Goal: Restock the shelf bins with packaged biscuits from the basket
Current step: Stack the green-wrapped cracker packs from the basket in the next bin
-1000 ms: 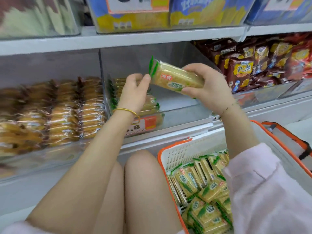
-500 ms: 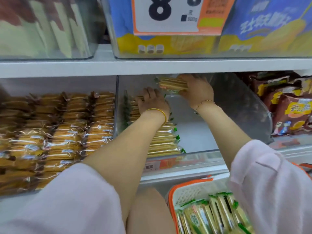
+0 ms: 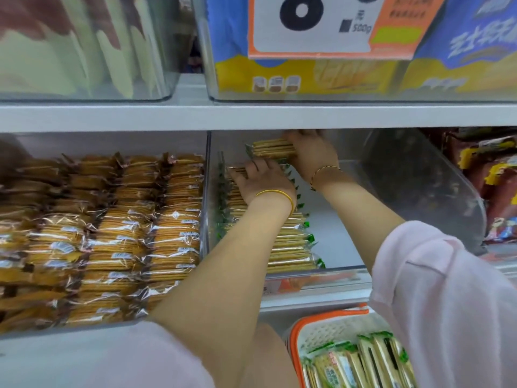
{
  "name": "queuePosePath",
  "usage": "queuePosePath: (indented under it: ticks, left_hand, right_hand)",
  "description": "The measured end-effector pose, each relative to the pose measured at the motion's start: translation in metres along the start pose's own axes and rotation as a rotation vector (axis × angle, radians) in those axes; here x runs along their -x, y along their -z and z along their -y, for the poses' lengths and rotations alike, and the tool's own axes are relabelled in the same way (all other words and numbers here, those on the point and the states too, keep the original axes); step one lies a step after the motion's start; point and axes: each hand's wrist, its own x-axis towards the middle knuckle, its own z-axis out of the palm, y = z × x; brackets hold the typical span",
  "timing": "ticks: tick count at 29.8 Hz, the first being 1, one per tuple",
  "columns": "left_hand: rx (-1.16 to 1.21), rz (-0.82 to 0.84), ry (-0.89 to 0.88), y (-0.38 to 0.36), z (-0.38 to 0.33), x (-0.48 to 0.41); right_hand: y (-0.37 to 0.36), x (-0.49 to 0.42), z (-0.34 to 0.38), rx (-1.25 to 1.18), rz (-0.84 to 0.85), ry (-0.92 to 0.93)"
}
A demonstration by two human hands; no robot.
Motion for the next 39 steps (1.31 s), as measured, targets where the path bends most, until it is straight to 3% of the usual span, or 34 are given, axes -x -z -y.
queuePosePath:
  ticks: [3, 7, 15, 20, 25, 30, 39]
  left_hand:
    - [0.023, -0.028, 0.004, 0.001, 0.001, 0.0]
    - [0.038, -0.024, 0.009, 0.004, 0.001, -0.005]
    - [0.047, -0.011, 0.009, -0.001, 0.003, -0.018]
    - [0.009, -0.057, -0.012, 0.001, 0.008, -0.021]
    - [0.019, -0.059, 0.002, 0.002, 0.01, -0.022]
    - [0.082, -0.074, 0.047, 0.004, 0.006, -0.017]
    - [0.066, -0.04, 0.098, 0.003, 0.003, 0.001]
  right_hand:
    - [-0.004, 0.001, -0.004, -0.211, 0.06, -0.012]
    - [-0.005, 0.005, -0.011, -0.569, -0.003, -0.183]
    - [-0.018, 0.006, -0.018, -0.657, -0.008, -0.352]
    - [-0.018, 0.006, -0.009, -1.011, 0.04, -0.543]
    - [-0.023, 0.0, -0.002, -1.082, -0.014, -0.666]
    - [-0.025, -0.003, 0.01, -0.92, 0.066, -0.526]
    - [-0.028, -0.002, 0.02, -0.984, 0.188, -0.447]
